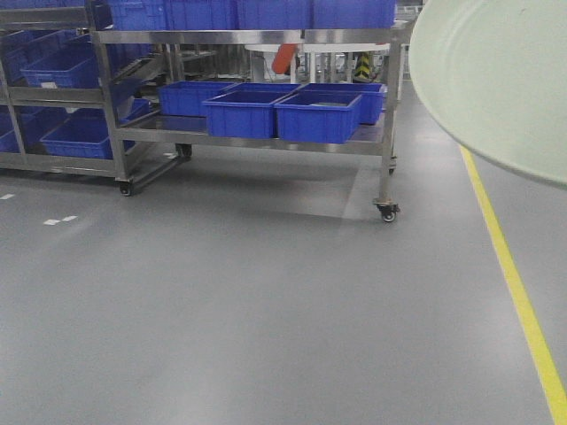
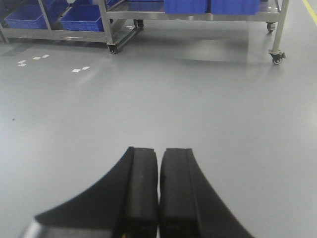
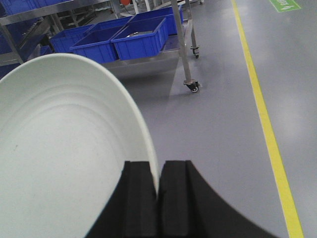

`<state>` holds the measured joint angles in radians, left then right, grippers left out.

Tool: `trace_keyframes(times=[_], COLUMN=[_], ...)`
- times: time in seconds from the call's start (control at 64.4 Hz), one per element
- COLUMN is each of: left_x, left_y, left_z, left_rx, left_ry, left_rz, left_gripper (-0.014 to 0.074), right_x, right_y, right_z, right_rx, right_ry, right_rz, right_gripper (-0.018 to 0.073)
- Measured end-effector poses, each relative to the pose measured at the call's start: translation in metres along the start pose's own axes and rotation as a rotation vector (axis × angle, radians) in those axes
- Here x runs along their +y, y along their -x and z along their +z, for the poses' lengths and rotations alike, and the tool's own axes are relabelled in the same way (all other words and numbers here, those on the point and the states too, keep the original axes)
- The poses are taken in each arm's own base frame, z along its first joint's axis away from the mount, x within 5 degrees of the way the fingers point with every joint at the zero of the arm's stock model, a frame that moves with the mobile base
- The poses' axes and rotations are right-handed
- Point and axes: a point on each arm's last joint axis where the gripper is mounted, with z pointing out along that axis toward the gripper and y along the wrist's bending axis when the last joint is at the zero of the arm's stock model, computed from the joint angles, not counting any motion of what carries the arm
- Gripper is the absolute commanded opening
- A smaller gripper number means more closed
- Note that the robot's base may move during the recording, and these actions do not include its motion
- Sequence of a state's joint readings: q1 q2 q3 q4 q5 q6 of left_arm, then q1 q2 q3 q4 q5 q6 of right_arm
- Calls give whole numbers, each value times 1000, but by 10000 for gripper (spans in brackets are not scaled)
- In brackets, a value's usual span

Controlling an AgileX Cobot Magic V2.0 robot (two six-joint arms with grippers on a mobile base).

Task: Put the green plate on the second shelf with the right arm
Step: 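Keep holding the plate in the right gripper while driving across the floor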

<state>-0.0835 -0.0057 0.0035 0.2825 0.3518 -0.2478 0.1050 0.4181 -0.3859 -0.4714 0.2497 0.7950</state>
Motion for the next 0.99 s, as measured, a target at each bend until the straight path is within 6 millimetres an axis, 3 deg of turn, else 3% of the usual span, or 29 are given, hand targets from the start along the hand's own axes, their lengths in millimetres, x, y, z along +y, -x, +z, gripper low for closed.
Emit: trace_keyframes(times=[0.994], left_x=[0], left_y=[0], left_z=[0], left_rx=[0], left_ry=[0], left_rz=[0], left_gripper=[125], right_x=[0], right_y=[0], right_z=[0], right_rx=[0], right_ry=[0], right_rz=[-2], right_gripper=[56])
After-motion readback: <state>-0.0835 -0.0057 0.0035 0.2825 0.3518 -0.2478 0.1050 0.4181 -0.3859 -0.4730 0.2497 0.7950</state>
